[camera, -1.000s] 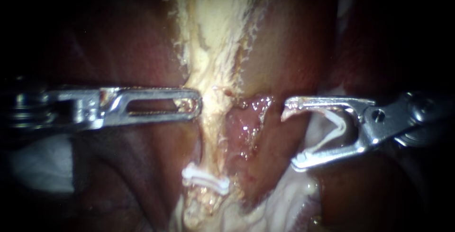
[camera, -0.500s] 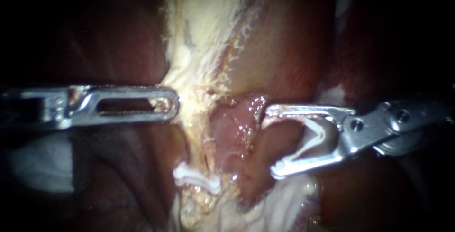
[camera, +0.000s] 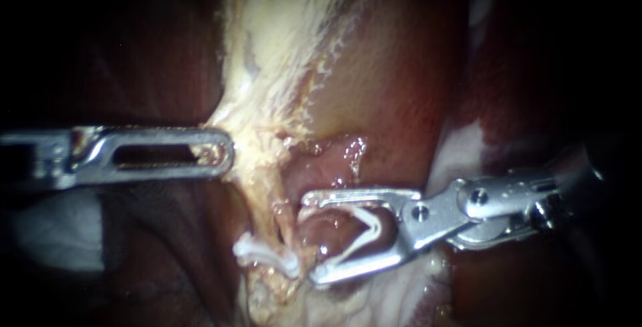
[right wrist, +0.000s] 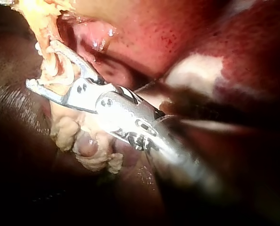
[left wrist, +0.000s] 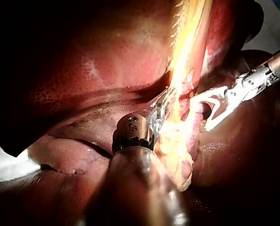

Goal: Clipping third clip left tube

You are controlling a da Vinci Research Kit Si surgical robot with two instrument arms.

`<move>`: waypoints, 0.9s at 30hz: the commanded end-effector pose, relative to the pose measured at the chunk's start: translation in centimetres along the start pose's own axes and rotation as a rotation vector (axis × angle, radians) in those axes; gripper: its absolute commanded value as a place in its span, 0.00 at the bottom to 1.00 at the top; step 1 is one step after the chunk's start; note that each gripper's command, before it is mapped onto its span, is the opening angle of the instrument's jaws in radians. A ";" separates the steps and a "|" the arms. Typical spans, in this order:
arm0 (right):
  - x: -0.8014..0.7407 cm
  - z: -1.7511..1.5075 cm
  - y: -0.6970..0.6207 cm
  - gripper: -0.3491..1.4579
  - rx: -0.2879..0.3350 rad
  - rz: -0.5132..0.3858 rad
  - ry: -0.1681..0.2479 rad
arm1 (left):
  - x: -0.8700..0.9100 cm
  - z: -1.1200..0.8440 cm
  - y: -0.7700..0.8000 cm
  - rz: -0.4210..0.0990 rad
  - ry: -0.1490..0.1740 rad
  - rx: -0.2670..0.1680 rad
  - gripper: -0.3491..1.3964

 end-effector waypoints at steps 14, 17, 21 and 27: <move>-0.15 0.32 0.17 0.52 0.007 0.011 -0.014 | 0.03 -0.04 -0.06 -0.003 -0.001 -0.002 0.00; -0.18 0.32 0.22 0.52 0.005 0.011 -0.014 | 0.05 -0.06 -0.08 -0.004 -0.002 -0.003 0.00; -0.22 0.34 0.28 0.52 0.004 0.012 -0.017 | 0.07 -0.08 -0.12 -0.006 -0.001 -0.006 0.00; -0.24 0.39 0.35 0.52 0.004 0.014 -0.032 | 0.09 -0.10 -0.16 -0.007 -0.004 -0.010 0.00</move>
